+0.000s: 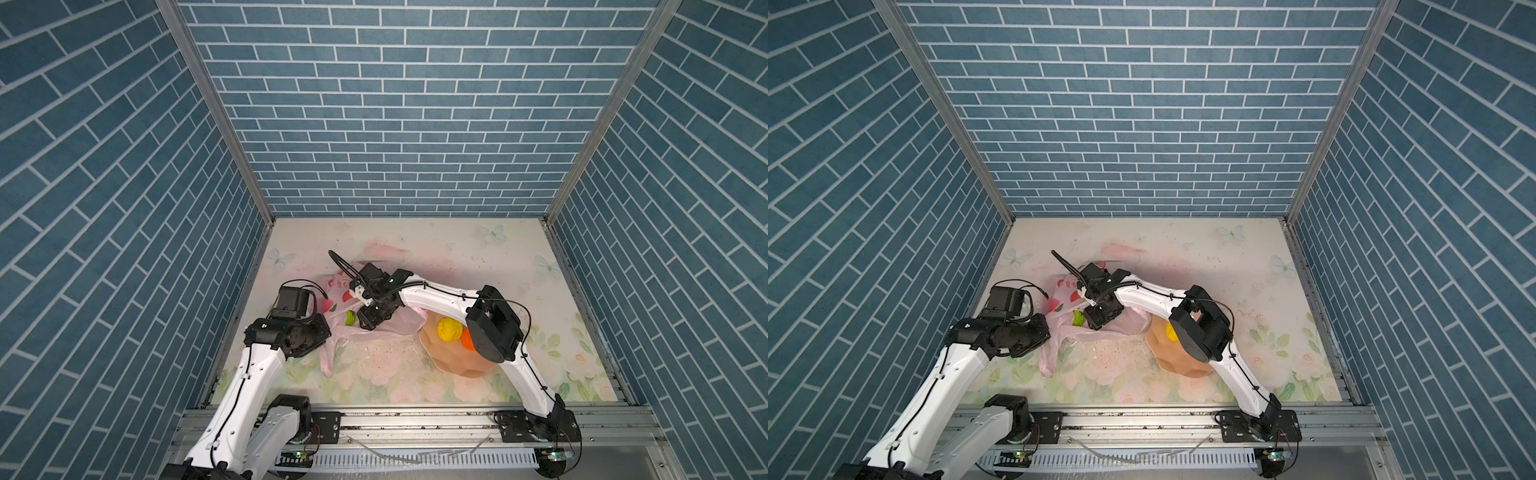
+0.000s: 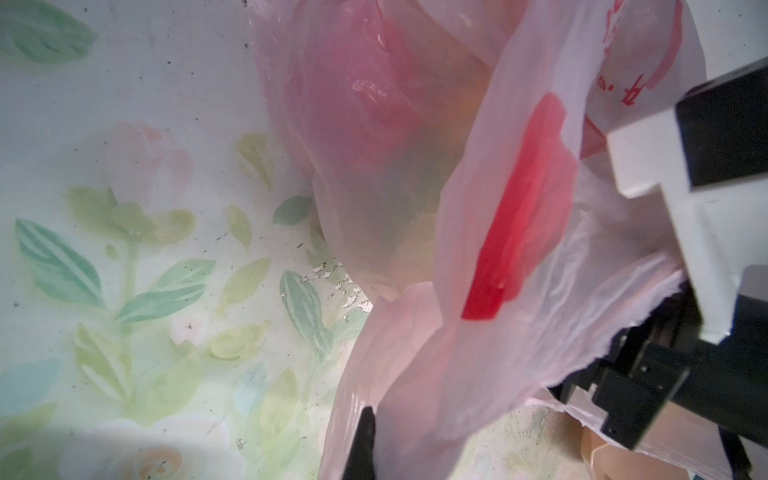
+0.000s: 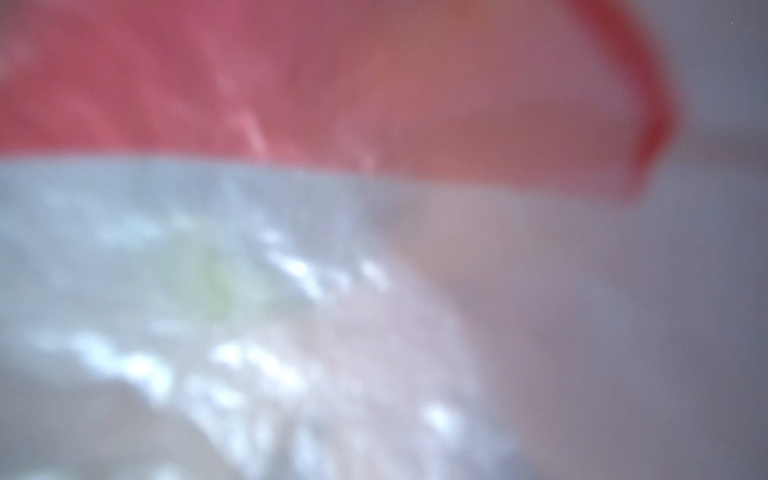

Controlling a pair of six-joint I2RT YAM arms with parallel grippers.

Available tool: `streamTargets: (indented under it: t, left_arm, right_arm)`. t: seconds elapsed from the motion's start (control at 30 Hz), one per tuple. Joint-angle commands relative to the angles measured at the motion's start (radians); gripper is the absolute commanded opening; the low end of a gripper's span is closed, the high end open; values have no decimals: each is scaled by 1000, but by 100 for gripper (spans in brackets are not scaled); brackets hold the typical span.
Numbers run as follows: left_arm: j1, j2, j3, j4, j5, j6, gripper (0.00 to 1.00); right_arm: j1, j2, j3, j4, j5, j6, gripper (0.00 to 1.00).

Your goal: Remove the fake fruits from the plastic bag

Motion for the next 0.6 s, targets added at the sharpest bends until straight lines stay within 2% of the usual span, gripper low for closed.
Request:
streamTargets:
  t: [0.0,0.2,0.57]
  left_arm:
    - [5,-19,-16,-29,11,-11,0]
    - [5,-37,7,-53,22,-7,0]
    - [5,-40,20,-29,17,-4,0]
  right_arm:
    - [-3,-29,63,27,28,69,58]
    - [-2,-19,91,56,3,109,63]
    - [-4,14,152,80,-92,110,69]
